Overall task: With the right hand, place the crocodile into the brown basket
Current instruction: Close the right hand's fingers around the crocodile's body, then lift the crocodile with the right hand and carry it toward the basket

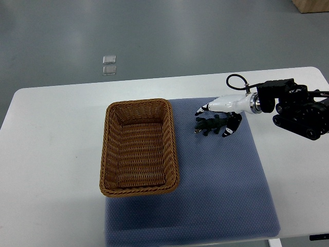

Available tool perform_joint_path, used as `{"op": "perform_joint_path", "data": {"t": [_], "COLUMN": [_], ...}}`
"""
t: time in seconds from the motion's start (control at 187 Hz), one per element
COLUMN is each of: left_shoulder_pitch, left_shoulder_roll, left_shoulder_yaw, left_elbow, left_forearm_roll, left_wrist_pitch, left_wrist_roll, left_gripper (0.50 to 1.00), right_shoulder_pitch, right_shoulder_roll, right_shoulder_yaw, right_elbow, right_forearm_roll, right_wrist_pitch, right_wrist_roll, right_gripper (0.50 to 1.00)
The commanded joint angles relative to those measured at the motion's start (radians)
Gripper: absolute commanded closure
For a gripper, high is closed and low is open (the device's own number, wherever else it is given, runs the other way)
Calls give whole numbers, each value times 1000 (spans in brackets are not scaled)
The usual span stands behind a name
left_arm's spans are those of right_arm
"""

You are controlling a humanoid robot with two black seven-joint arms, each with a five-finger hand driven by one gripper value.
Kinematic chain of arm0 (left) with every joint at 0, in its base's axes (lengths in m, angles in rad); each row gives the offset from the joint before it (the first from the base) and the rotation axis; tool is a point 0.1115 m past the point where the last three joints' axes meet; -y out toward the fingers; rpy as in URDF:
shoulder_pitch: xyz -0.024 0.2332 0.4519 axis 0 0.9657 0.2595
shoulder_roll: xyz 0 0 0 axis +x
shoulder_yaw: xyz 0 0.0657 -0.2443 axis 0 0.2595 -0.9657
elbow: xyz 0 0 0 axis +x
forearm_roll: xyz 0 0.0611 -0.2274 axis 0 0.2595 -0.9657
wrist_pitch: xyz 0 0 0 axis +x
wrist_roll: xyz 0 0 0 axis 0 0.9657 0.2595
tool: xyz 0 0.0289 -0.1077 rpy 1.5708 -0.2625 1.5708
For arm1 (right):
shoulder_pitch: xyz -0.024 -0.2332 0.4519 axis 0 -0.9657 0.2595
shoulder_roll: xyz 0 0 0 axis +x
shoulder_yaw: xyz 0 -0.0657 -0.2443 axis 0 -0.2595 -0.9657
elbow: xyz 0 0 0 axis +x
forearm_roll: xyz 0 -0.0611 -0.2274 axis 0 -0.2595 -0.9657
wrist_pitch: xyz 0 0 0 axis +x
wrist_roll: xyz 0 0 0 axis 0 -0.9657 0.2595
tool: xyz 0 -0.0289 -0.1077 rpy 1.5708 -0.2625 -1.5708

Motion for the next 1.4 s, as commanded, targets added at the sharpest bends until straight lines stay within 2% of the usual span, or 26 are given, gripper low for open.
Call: {"op": "perform_joint_path", "data": {"t": [0.0, 0.171, 0.273, 0.423, 0.514, 0.958, 1.146, 1.392], "left_shoulder_pitch": [0, 0, 0, 0, 0, 0, 0, 0], "left_shoulder_roll": [0, 0, 0, 0, 0, 0, 0, 0], "left_shoulder_yaw": [0, 0, 0, 2, 2, 3, 2, 2], "left_elbow": [1, -1, 1, 1, -1, 1, -1, -1], "left_forearm_roll": [0, 0, 0, 0, 0, 0, 0, 0], "left_wrist_pitch": [0, 0, 0, 0, 0, 0, 0, 0], "left_wrist_roll": [1, -1, 1, 1, -1, 1, -1, 1], "left_gripper": [500, 500, 500, 500, 500, 500, 500, 500], "right_shoulder_pitch": [4, 2, 2, 4, 4, 12, 22, 136], "right_shoulder_roll": [0, 0, 0, 0, 0, 8, -8, -63], "right_shoulder_yaw": [-9, -9, -10, -10, -10, -10, 6, 11], "right_elbow": [0, 0, 0, -1, -5, -11, -11, 2], "right_forearm_roll": [0, 0, -2, -12, -20, -20, -17, 8], "right_wrist_pitch": [0, 0, 0, -1, -3, -11, -11, -9], "right_wrist_roll": [1, -1, 1, -1, -1, -2, 1, 33], "right_gripper": [585, 599, 630, 701, 722, 948, 948, 944]}}
